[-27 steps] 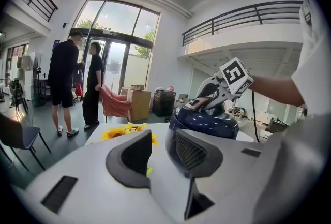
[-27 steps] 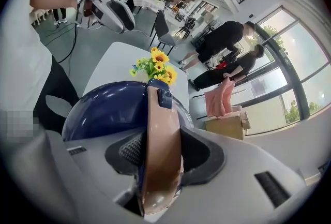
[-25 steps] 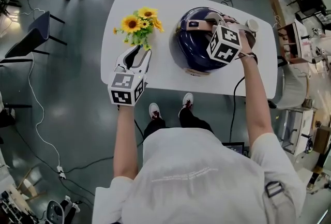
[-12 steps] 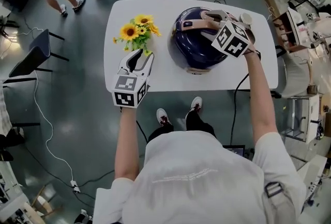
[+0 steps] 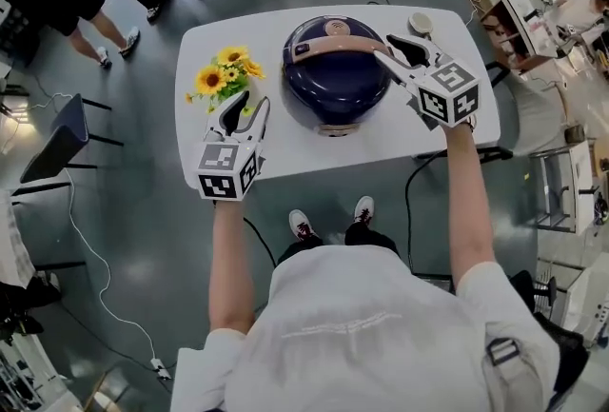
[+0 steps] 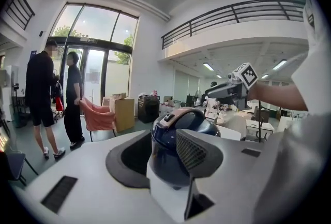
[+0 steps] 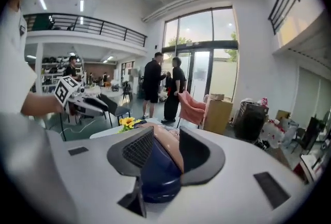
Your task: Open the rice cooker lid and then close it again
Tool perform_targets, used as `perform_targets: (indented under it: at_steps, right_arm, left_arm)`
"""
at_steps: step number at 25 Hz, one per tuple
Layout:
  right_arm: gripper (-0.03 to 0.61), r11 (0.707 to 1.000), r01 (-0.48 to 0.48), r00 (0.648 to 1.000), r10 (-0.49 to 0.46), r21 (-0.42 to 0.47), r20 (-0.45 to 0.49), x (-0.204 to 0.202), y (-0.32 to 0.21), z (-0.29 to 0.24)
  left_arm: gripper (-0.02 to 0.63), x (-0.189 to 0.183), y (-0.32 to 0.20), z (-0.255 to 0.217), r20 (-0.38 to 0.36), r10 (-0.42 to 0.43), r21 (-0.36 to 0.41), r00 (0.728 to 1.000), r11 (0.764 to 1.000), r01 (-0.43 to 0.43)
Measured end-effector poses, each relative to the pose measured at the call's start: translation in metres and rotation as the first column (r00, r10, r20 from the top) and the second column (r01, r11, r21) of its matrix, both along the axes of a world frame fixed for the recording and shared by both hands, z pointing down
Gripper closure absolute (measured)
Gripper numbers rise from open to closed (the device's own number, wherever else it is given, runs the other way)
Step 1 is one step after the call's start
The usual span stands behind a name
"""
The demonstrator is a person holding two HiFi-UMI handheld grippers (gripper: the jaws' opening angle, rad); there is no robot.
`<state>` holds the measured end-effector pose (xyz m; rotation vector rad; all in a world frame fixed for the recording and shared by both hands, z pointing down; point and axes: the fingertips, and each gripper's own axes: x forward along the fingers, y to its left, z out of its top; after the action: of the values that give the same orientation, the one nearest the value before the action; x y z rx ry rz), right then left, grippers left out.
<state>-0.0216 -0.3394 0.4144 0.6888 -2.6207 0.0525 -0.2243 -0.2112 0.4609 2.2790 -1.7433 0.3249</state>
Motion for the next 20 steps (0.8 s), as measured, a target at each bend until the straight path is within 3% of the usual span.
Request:
perform_targets:
  at_steps: [3,9,20]
  right_arm:
    - [0.487,0.996,-0.082,0.992,0.083,-0.017,0.096,0.036,0.001,-0.013]
    - [0.529,0.977,-0.212,0.964,0.207,0.012,0.167,0.096,0.009,-0.030]
    - [0.552,0.964,-0.230,0.963,0.206,0.134,0.173,0.133,0.037,-0.057]
  left_arm:
    - [0.453,0.019,-0.005,-0.014,0.022,0.018,0.027,1.000,0.999,-0.018]
    - [0.453,0.055,-0.012,-0.040,0.062,0.047,0.072,0.997,0.996,-0.051]
    - [0.544,0.101,-0.024,-0.084,0.106,0.070,0.167,0.992,0.982,-0.087]
